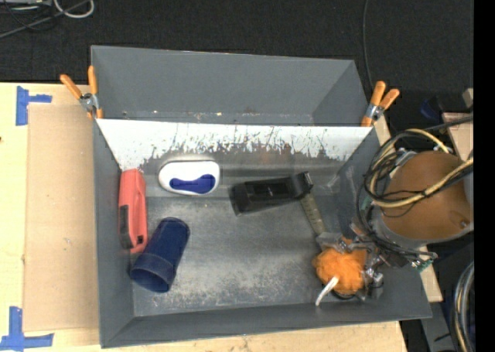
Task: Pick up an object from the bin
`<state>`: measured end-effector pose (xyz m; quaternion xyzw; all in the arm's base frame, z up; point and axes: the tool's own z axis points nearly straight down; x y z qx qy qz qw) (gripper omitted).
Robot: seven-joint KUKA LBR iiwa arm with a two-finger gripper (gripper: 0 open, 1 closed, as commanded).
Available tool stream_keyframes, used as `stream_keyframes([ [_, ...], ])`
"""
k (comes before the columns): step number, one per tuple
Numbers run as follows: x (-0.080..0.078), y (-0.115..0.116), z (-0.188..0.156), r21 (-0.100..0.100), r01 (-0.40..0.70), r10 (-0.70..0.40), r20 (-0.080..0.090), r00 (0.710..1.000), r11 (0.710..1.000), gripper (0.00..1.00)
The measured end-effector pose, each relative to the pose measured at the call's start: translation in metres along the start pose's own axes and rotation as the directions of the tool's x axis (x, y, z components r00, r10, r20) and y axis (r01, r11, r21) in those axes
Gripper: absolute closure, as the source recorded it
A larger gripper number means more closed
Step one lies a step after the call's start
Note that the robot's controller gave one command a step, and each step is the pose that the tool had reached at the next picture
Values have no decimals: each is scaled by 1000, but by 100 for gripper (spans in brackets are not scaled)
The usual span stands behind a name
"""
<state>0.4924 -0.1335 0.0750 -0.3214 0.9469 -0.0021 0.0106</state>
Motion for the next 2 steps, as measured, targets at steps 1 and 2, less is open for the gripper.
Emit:
stream_keyframes([
  [1,-1,0,-4,-1,1,-1,-1,1000,1000,100],
  [2,-1,0,-23,-2,-2,2,-2,1000,1000,100],
])
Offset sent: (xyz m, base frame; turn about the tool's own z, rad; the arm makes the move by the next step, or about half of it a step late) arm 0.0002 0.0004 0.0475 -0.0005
